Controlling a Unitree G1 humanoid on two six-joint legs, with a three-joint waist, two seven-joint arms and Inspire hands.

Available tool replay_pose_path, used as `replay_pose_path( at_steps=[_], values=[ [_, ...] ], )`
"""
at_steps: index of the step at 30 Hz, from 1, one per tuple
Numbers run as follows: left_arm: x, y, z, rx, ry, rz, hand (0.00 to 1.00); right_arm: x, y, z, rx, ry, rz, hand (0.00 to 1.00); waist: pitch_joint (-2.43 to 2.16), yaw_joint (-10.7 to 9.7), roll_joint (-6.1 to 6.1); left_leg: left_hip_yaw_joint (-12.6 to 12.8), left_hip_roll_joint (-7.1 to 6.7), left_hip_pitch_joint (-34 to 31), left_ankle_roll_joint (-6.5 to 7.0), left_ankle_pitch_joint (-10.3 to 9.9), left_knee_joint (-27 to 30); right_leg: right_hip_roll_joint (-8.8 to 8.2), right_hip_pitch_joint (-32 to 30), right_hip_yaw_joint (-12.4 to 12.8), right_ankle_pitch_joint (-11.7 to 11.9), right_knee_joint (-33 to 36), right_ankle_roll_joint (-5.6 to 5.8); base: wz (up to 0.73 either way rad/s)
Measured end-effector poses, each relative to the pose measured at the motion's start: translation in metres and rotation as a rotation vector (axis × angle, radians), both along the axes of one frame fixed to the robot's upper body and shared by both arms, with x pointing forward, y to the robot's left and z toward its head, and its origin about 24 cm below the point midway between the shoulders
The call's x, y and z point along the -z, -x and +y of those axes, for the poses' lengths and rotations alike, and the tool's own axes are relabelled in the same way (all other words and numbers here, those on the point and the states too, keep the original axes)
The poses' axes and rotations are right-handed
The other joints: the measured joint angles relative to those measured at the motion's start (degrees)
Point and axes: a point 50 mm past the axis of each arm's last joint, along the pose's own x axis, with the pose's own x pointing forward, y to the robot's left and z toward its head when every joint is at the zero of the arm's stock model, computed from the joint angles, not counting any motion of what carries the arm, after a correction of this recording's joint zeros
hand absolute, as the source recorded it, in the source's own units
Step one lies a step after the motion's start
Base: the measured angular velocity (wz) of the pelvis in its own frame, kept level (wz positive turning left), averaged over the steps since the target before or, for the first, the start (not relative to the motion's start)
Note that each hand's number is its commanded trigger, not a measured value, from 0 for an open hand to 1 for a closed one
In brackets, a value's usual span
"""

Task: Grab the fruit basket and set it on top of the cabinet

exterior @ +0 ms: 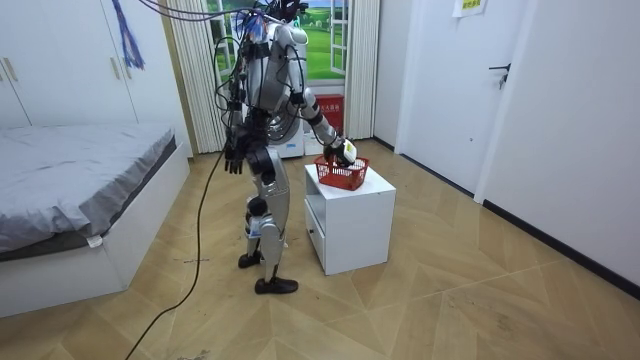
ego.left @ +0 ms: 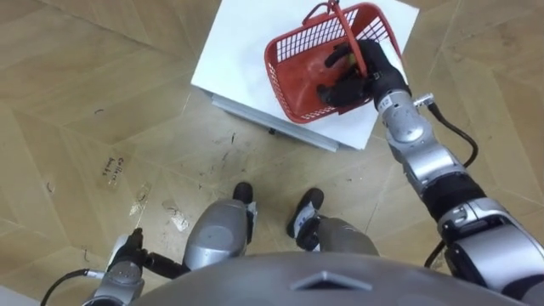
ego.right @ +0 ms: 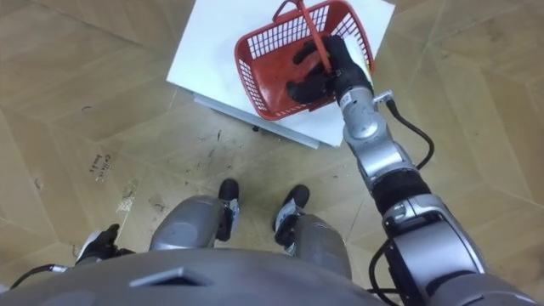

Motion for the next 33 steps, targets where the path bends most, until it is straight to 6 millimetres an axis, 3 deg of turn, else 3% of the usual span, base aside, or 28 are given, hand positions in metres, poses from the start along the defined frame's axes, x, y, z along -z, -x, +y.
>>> replay_pose_path(
  at_steps=[12,18,22,27,29,32,33],
  values=[
    [0.0,-0.004,-0.003,0.047,0.012,-0.028,0.0,-0.014,-0.001,0.007,-0.035,-0.026,-0.091,0.0,-0.33,-1.2,-0.69,0.3,0.08,1.9,-0.01,0.0,-0.2,0.07,1.7,0.2,0.0,0.0,0.0,0.0],
    [-0.001,-0.004,-0.002,0.072,0.002,-0.02,0.0,-0.024,0.005,0.011,-0.06,-0.035,-0.158,0.0,-0.61,-2.1,-1.47,2.1,0.15,4.0,-0.01,0.0,-0.5,0.13,2.8,1.8,0.0,0.0,0.0,-0.12],
    [-0.002,-0.011,0.002,0.062,-0.013,-0.039,0.0,-0.027,0.017,0.01,-0.055,-0.048,-0.185,0.0,-0.7,-4.3,-1.86,2.8,0.17,6.1,0.0,0.0,-0.6,0.14,4.5,2.4,0.0,0.0,0.0,-0.07],
    [-0.004,-0.016,0.004,0.045,-0.016,-0.071,0.0,-0.033,0.024,-0.001,-0.027,-0.045,-0.215,0.0,-1.13,-7.2,-2.52,4.9,0.33,8.8,0.03,-0.1,-1.6,0.46,6.0,4.1,0.3,0.0,-0.15,-0.2],
    [-0.005,-0.017,0.004,0.033,-0.018,-0.085,0.0,-0.027,0.034,-0.009,0.001,-0.038,-0.188,0.0,-1.04,-7.3,-2.21,5.5,0.42,11.2,0.03,-0.1,-2.8,0.65,7.7,5.0,0.3,-0.1,-0.14,-0.24],
    [-0.008,-0.025,0.004,0.015,-0.018,-0.132,0.0,-0.021,0.051,-0.019,0.037,-0.03,-0.162,0.0,-1.27,-7.8,-1.73,7.1,0.58,13.1,0.02,-0.1,-3.7,1.01,8.5,6.4,0.3,-0.1,-0.13,-0.26],
    [-0.009,-0.027,0.004,0.009,-0.013,-0.144,0.0,-0.019,0.055,-0.022,0.036,-0.015,-0.151,0.0,-1.27,-8.8,-1.19,7.4,0.55,13.9,0.02,-0.1,-3.8,1.04,9.0,6.7,0.3,-0.1,-0.1,-0.15]
  ],
)
